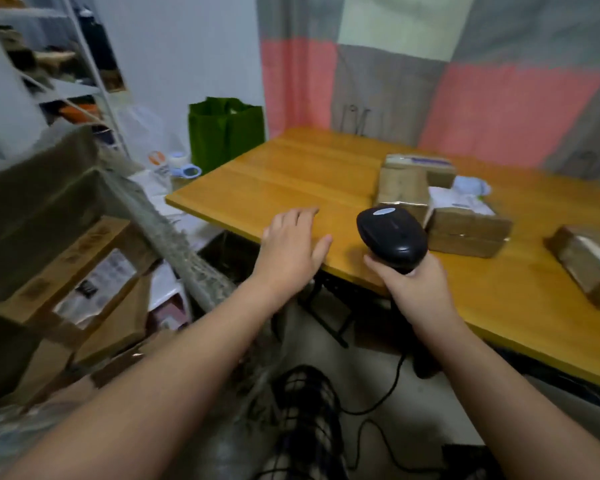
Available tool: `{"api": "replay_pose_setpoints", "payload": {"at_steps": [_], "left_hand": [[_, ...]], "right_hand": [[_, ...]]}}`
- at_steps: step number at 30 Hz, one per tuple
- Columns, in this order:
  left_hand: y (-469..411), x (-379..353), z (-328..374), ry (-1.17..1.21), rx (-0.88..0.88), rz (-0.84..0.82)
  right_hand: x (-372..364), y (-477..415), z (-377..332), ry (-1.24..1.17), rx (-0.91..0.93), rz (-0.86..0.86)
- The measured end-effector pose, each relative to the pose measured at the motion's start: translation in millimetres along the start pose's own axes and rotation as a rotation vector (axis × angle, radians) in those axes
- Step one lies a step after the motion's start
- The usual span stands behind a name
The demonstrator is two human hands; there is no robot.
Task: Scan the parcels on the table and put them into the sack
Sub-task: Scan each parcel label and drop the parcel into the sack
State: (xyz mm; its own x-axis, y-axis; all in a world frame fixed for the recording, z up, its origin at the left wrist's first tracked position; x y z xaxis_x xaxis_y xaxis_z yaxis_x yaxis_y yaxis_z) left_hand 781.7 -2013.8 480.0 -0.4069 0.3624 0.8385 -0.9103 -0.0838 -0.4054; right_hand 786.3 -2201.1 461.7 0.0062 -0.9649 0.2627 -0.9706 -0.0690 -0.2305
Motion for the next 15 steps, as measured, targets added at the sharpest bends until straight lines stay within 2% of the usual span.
{"api": "replay_pose_setpoints", "payload": {"at_steps": [4, 7, 10, 15], "left_hand": [[-45, -32, 76, 0.033, -0.104, -0.035], [-79, -56, 107, -0.058, -0.110, -0.136], [-93, -77, 111, -0.108, -0.037, -0.221], [-100, -71, 94, -0.104, 0.043, -0.179]], "right_hand": [[71, -8, 18, -0.003, -0.067, 0.187], [100, -13, 27, -0.007, -0.087, 0.261], [110, -18, 32, -0.009, -0.089, 0.265], [106, -23, 34, -0.022, -0.121, 0.250]]}}
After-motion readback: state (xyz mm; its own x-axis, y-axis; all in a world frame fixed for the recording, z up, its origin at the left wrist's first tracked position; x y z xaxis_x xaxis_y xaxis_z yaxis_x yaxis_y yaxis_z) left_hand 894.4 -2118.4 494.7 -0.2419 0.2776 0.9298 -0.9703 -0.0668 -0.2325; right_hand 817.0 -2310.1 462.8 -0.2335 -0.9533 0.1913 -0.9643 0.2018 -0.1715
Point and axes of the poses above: each hand's wrist, its own y-axis away from the middle knuckle, its own x-axis out of the back of the hand, z = x × y, the point moved 10 cm from there along -y, towards the middle knuckle, and after that the axes turned 2 degrees about y, right-handed, at the moved point
